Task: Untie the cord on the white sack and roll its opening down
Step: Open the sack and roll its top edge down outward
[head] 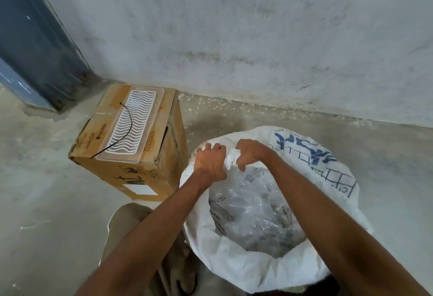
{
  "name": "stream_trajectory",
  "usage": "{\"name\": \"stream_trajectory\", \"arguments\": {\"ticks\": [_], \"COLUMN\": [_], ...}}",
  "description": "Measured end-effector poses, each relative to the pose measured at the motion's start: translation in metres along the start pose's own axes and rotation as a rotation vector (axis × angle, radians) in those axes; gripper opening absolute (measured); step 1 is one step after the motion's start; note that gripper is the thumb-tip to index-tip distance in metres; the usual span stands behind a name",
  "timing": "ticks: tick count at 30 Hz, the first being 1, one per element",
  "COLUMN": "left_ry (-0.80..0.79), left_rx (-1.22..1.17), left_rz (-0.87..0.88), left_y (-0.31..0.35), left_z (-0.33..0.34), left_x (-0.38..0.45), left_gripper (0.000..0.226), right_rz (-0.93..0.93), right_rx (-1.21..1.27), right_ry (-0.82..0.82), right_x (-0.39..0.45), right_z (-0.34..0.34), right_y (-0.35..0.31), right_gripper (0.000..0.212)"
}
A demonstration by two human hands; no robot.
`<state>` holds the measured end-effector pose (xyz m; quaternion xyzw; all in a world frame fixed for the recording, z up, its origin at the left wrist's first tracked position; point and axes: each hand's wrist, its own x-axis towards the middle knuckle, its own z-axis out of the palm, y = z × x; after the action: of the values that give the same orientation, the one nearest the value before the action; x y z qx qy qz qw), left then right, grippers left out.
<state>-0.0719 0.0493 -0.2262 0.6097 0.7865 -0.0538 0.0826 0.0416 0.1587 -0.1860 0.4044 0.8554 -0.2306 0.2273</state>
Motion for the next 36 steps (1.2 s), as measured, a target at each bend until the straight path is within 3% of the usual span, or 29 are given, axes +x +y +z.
{"name": "stream_trajectory", "arguments": {"ticks": [2, 5, 7, 9, 13, 15, 18, 20, 22, 25, 28, 29, 32, 34, 36], "left_ry": [-0.117, -0.489, -0.578, -0.485, -0.072, 0.0, 0.024, 0.074, 0.055, -0.087, -0.314, -0.387, -0.547, -0.526, -0.381], "left_rx": [-0.101, -0.2, -0.189, -0.098, 0.269, 0.234, 0.128, 0.138, 0.101, -0.098, -0.349, -0.415, -0.369, -0.255, -0.158], "left_rz": [0.0, -0.043, -0.035, 0.021, 0.134, 0.194, 0.175, 0.173, 0.191, 0.138, 0.026, 0.007, 0.004, 0.063, 0.134], "left_y": [-0.007, -0.017, -0.018, -0.01, 0.028, 0.05, 0.068, 0.073, 0.076, 0.064, 0.051, 0.05, 0.055, 0.058, 0.062], "left_z": [-0.001, -0.011, -0.015, -0.017, -0.007, -0.001, 0.001, -0.001, -0.005, -0.008, -0.028, -0.037, -0.057, -0.052, -0.044], "left_x": [0.017, 0.04, 0.05, 0.051, 0.032, 0.027, 0.031, 0.036, 0.042, 0.059, 0.076, 0.08, 0.088, 0.091, 0.083], "left_gripper": [0.057, 0.082, 0.094, 0.099, 0.124, 0.127, 0.111, 0.089, 0.071, 0.047, 0.052, 0.047, 0.033, 0.06, 0.093], "right_rz": [-0.062, 0.031, 0.144, 0.195, 0.145, 0.163, 0.201, 0.211, 0.166, 0.079, 0.202, 0.263, 0.315, 0.31, 0.284], "right_rx": [-0.047, -0.378, -0.466, -0.39, -0.137, 0.02, 0.234, 0.321, 0.304, 0.162, -0.288, -0.366, -0.346, -0.252, -0.104], "right_ry": [0.194, 0.414, 0.441, 0.434, 0.429, 0.394, 0.181, 0.003, -0.007, 0.213, 0.407, 0.433, 0.51, 0.546, 0.485], "right_x": [-0.004, -0.015, -0.02, -0.018, -0.009, -0.007, -0.01, -0.011, -0.009, -0.016, -0.033, -0.038, -0.039, -0.037, -0.034], "right_z": [0.014, 0.045, 0.058, 0.062, 0.046, 0.035, 0.013, 0.001, 0.0, 0.013, 0.039, 0.048, 0.066, 0.058, 0.039], "right_y": [0.012, 0.033, 0.05, 0.064, 0.063, 0.059, 0.065, 0.073, 0.081, 0.084, 0.084, 0.085, 0.093, 0.102, 0.111], "right_gripper": [0.07, 0.099, 0.097, 0.085, 0.053, 0.047, 0.032, 0.035, 0.046, 0.048, 0.095, 0.1, 0.088, 0.07, 0.051]}}
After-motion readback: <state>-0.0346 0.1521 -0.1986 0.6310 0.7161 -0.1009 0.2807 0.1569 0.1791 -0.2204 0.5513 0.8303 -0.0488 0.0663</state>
